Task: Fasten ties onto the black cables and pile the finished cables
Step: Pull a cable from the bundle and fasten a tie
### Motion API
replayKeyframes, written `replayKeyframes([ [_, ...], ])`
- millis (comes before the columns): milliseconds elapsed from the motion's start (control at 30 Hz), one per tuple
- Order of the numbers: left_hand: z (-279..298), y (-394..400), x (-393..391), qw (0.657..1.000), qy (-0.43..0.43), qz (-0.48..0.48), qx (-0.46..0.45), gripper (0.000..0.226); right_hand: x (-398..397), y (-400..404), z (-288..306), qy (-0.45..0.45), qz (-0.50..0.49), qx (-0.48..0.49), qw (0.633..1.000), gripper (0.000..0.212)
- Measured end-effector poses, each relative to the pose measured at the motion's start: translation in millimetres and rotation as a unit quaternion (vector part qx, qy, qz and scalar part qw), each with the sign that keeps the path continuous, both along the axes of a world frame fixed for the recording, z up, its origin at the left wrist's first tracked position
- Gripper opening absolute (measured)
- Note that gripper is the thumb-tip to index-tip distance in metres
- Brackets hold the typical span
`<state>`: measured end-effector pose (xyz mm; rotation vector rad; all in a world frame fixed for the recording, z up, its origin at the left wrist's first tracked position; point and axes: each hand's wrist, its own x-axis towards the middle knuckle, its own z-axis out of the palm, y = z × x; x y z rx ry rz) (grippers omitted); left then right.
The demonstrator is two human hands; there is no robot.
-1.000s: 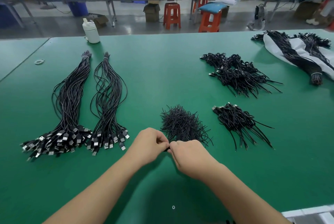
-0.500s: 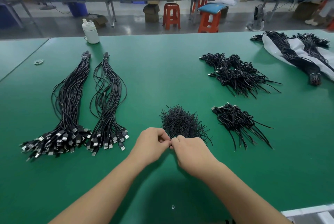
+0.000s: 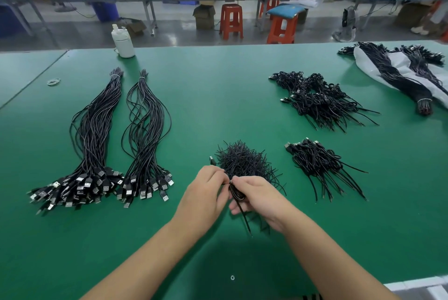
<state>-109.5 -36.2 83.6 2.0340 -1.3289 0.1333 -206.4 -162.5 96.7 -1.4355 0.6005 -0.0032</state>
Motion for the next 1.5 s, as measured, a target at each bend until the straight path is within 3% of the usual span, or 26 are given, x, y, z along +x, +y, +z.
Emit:
replayKeyframes([
  [133,-3,2,-1,0.999,0.039,-0.006,-0.035,0.009,3,2,-2,-0.027,-0.039,0.085,0.995,0.030],
  [267,-5,4,-2,0.998,0.045,-0.012,-0.037,0.008,2,3,-6,-0.029,-0.043,0.101,0.994,0.030],
  [733,-2,-5,2,0.997,0.050,-0.009,0.060,0.002,6,10,-15,0.031,-0.024,-0.121,0.992,0.035],
  [1100,10,0,6,0.995,0.008,-0.037,0.087,0.002,1,7,-16,0.011,-0.024,-0.056,0.998,0.037],
  [1167,13,0,7,0.996,0.018,-0.032,0.082,0.003,1,5,-13,0.006,-0.018,-0.008,1.000,0.041],
  [1233,17,0,9,0.994,0.094,-0.004,0.052,0.008,0,-2,-10,-0.011,-0.035,0.053,0.998,0.043],
  [1300,22,0,13,0.972,0.229,0.039,0.026,0.011,-2,-11,-9,-0.036,-0.071,0.041,0.996,0.037],
  [1433,27,-1,13,0.861,0.503,0.069,-0.038,0.010,-9,-21,-5,-0.128,-0.044,0.073,0.988,0.027],
  [1500,30,-1,12,0.807,0.584,0.071,-0.060,0.008,-9,-18,-1,-0.142,-0.005,0.041,0.989,0.025],
])
